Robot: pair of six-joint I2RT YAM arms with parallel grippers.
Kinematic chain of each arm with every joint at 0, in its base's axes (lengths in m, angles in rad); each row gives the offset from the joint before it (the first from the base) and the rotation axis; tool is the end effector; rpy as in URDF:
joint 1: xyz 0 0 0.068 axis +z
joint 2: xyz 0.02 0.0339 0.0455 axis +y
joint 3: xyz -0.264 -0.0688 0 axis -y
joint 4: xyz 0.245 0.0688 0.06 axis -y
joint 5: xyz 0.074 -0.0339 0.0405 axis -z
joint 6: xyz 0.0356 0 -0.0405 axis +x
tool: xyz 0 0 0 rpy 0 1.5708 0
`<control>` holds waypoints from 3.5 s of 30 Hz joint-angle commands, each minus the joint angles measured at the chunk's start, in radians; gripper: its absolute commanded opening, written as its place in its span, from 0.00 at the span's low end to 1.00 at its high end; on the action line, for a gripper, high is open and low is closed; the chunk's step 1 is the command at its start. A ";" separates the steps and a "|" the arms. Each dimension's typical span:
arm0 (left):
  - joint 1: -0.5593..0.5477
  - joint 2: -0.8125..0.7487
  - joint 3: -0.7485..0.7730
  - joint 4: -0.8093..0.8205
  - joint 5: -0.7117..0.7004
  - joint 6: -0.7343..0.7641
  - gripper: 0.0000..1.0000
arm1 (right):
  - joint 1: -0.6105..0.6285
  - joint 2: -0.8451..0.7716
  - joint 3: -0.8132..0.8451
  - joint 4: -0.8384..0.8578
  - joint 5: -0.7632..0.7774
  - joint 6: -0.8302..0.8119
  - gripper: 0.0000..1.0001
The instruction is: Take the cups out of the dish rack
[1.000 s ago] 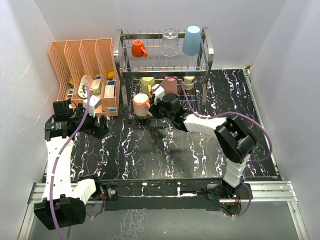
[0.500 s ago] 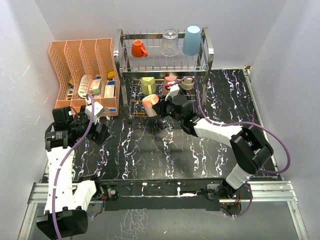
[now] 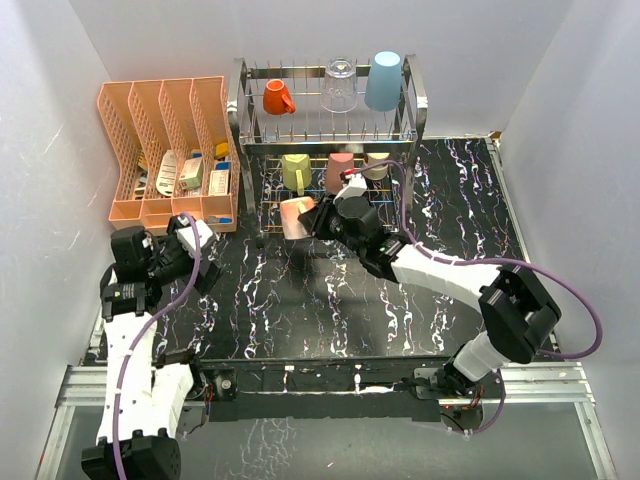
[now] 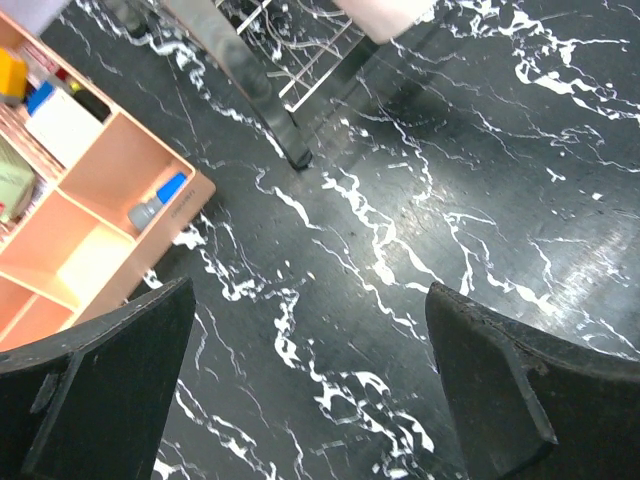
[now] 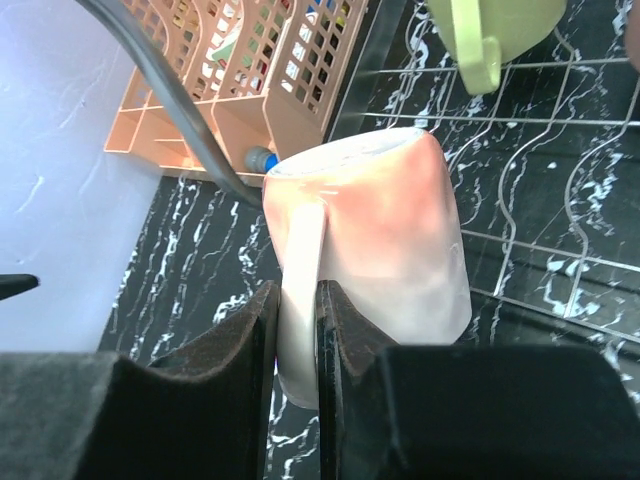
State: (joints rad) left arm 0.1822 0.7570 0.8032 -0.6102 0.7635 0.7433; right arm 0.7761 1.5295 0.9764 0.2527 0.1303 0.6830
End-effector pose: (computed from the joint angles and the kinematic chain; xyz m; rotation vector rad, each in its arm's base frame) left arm 0.1562 0.0038 0.3127 0.9430 1.7339 -0.2185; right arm 0.2555 0.2443 0.2673 0.0030 1.9652 0.8689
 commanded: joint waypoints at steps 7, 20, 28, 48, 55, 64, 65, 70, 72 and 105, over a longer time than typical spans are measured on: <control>-0.049 -0.112 -0.181 0.325 0.090 0.026 0.93 | 0.091 -0.087 0.073 0.037 0.114 0.277 0.07; -0.332 -0.188 -0.274 0.322 -0.071 0.039 0.97 | 0.221 0.036 0.161 0.027 0.173 0.622 0.07; -0.334 -0.299 -0.376 0.337 -0.102 0.134 0.95 | 0.247 0.052 0.181 0.059 0.158 0.739 0.07; -0.334 -0.518 -0.505 0.530 -0.097 0.021 0.90 | 0.334 0.046 0.155 0.214 0.103 0.968 0.07; -0.334 -0.607 -0.608 0.650 -0.177 0.022 0.88 | 0.356 0.031 0.172 0.235 0.105 0.987 0.07; -0.333 -0.593 -0.678 0.931 -0.265 -0.018 0.76 | 0.397 0.020 0.137 0.255 0.092 1.051 0.07; -0.334 -0.583 -0.675 0.945 -0.260 -0.027 0.73 | 0.401 0.025 0.138 0.256 0.092 1.056 0.07; -0.334 -0.544 -0.659 1.033 -0.284 -0.080 0.53 | 0.405 0.011 0.115 0.240 0.099 1.065 0.07; -0.334 -0.539 -0.643 1.023 -0.278 -0.093 0.44 | 0.405 -0.004 0.092 0.225 0.103 1.066 0.07; -0.338 0.299 0.059 0.015 -0.385 -0.105 0.00 | 0.026 -0.207 -0.081 -0.408 0.041 0.309 0.98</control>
State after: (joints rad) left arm -0.1528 1.0103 0.7753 -0.5343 0.3923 0.7177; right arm 0.8501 1.4425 0.8597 0.0063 0.0044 1.1801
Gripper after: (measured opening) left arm 0.134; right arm 0.974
